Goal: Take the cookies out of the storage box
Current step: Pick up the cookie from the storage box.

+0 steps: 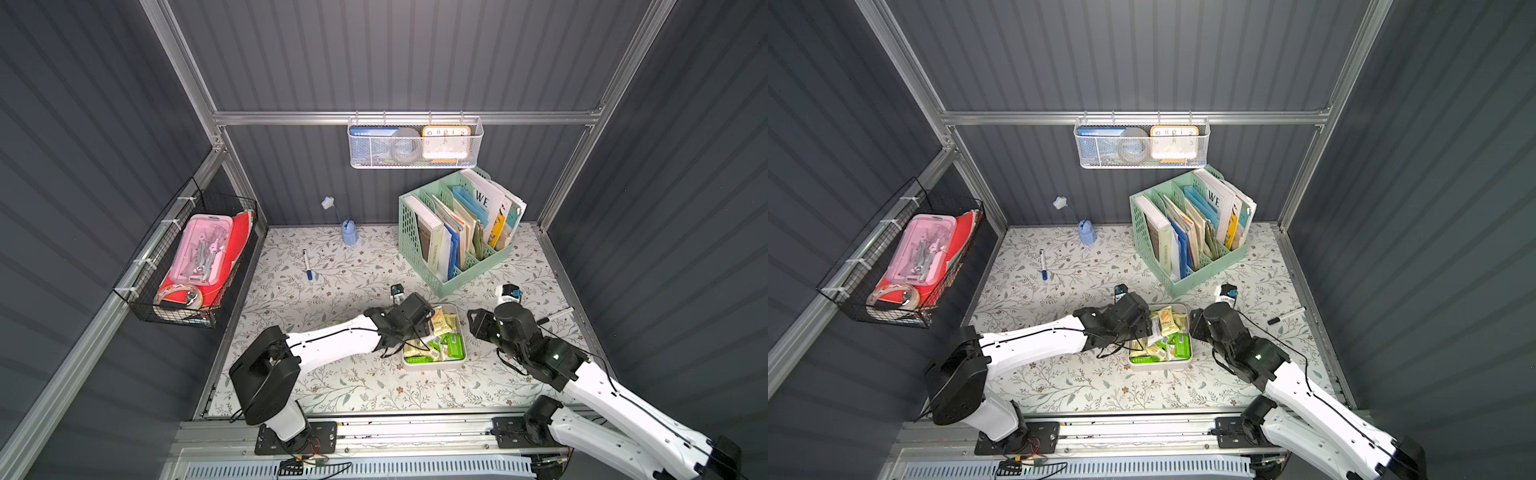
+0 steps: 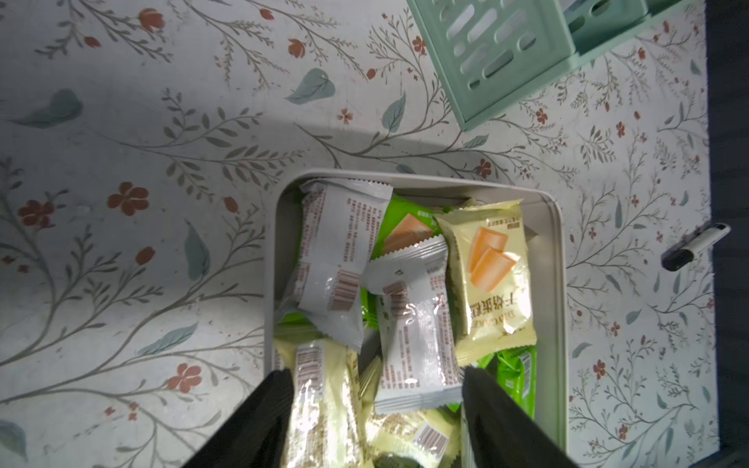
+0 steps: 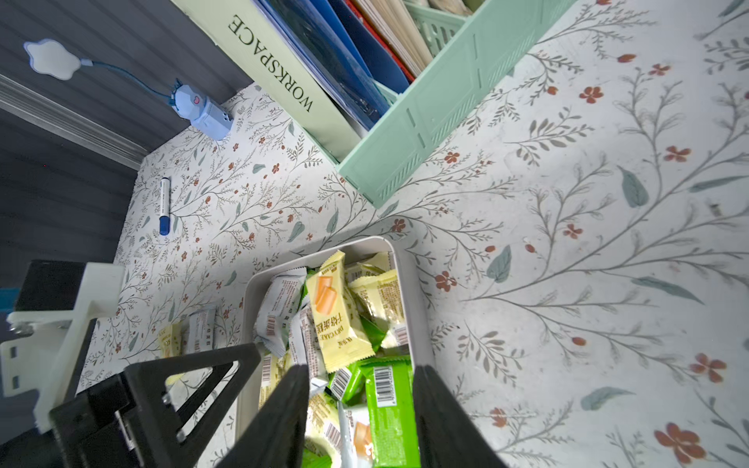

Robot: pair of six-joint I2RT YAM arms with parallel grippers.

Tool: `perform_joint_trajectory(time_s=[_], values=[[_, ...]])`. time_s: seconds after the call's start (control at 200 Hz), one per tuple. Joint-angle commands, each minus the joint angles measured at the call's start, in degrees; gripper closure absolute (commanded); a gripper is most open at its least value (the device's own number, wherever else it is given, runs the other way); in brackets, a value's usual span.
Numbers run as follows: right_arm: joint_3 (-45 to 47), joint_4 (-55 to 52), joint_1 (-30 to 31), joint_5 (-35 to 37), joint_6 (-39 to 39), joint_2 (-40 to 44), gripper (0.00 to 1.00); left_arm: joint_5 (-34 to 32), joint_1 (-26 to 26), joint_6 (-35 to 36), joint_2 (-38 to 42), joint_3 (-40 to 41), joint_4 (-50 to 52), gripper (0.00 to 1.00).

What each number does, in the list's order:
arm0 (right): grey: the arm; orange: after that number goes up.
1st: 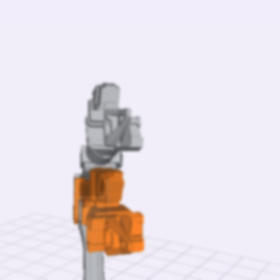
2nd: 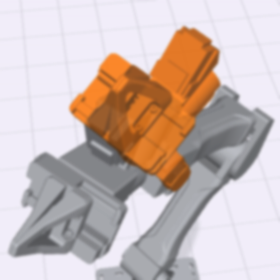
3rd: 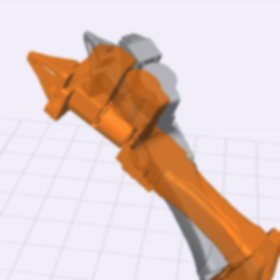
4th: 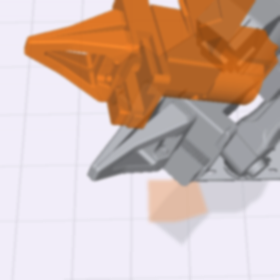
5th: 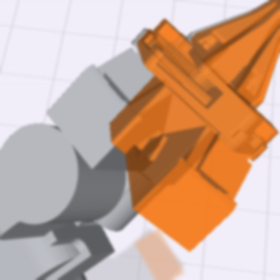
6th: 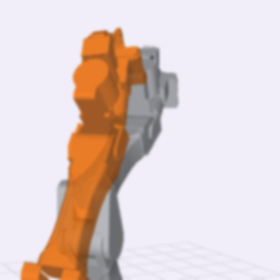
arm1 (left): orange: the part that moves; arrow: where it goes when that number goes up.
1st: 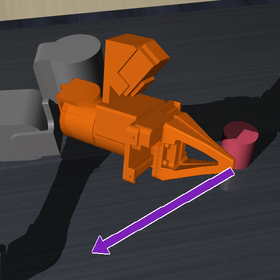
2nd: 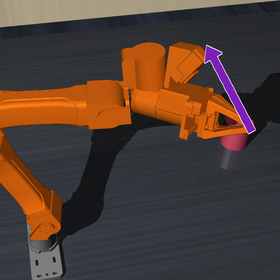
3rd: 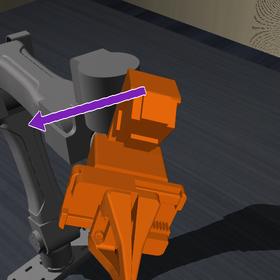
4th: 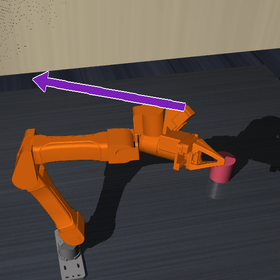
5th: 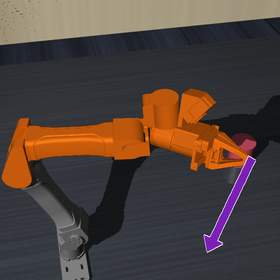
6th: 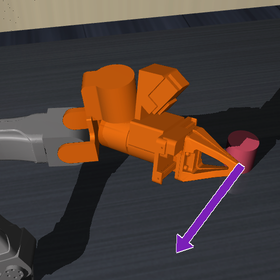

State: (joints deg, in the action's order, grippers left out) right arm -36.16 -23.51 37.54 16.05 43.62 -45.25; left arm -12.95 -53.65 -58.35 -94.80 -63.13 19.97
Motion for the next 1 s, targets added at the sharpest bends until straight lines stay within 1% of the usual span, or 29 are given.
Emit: perform_joint_trajectory(time_s=[0.0,0.195,0.38,0.585,0.695,0.845,0.99], values=[[0.8,-2.22,-0.25,1.63,-0.37,1.08,0.53,-2.25,-0.23,-1.38,-3.25,-3.23,0.91,0.32],[1.53,-2.19,-0.27,1.61,-0.19,1.89,0.53,-2.57,-0.23,-2.81,-9.31,-7.47,3.56,0.35],[1.89,-1.81,-0.28,1.3,-0.11,1.93,0.53,-0.99,-0.24,-3.09,-12.39,-9.38,2.93,0.39],[2.13,-1.54,-0.3,0.91,0.1,2.1,0.53,0.54,-0.23,-3.31,-14.39,-10.42,1.84,0.41],[2.15,-1.24,-0.27,0.83,0.05,1.99,0.54,0.88,-0.49,-3.91,-14.79,-10.08,1.48,0.46],[1.87,-0.67,-0.28,0.55,0.0,1.54,0.54,0.39,-0.84,-4.34,-14.8,-10.09,1.99,0.56],[1.54,-0.1,-0.27,-0.02,-0.24,0.61,0.54,-0.52,-1.19,-4.58,-14.23,-10.49,3.13,0.59]])
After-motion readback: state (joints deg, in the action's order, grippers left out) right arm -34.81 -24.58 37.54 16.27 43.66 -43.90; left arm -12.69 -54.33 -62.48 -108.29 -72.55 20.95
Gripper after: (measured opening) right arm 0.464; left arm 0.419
